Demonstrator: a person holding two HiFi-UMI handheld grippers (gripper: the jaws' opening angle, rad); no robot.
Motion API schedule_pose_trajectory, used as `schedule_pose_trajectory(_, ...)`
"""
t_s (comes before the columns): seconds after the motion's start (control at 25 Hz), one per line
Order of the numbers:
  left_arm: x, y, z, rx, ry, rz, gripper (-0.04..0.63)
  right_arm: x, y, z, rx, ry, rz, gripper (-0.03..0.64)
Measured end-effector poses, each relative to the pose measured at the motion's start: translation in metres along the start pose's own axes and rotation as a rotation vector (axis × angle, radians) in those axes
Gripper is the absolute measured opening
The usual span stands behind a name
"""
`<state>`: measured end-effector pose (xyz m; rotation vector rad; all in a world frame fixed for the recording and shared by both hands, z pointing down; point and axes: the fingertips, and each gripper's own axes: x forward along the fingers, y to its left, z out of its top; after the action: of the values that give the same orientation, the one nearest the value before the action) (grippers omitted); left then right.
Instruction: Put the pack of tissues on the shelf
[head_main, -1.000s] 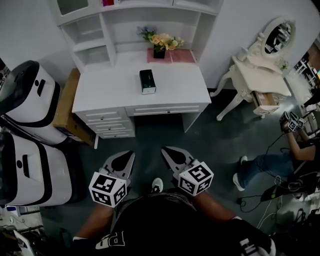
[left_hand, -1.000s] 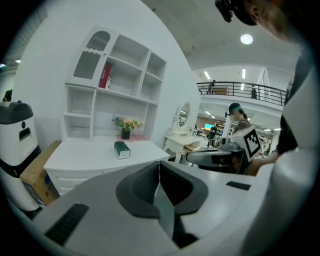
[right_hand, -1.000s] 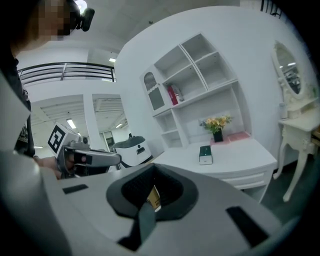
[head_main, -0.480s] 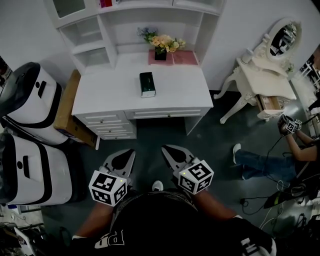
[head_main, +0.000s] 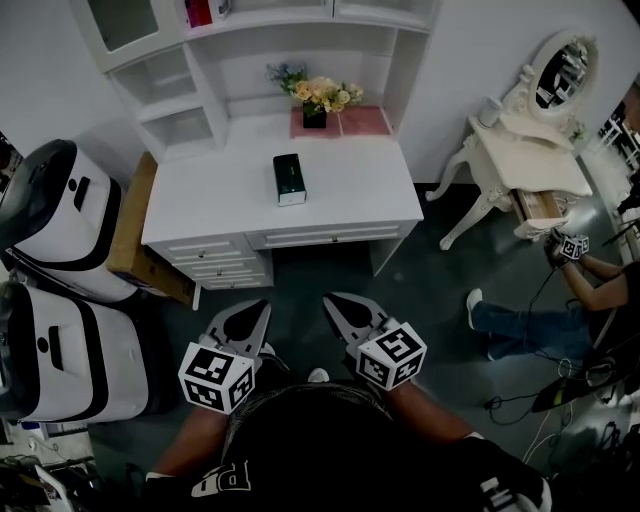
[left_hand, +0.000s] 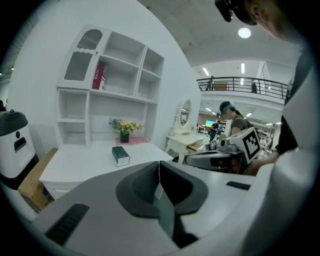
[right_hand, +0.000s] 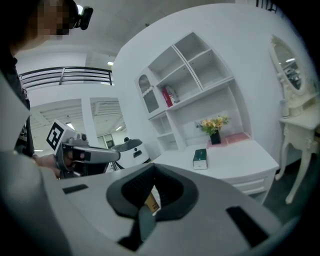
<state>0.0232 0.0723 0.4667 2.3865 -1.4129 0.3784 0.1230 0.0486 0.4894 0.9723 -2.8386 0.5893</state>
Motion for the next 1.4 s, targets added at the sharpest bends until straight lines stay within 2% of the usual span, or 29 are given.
schedule_pose_trajectory(0.52, 0.039, 0.034, 0.018, -0.007, -0.018, -0.063, 0.015, 0.034, -0.024, 0.008, -0.007, 0.012, -0.055, 0.009)
schedule_pose_trajectory(0.84, 0.059, 0.081, 0.016, -0.021, 0.016, -0.039, 0.015, 0.081, -0.036, 0.01, -0.002, 0.06, -0.052, 0.009)
schedule_pose_trajectory(1.4, 0.112, 0.173, 0.038, -0.035, 0.04, -0.063, 0.015, 0.176, -0.067, 0.026, -0.036, 0.136, -0.071, 0.009)
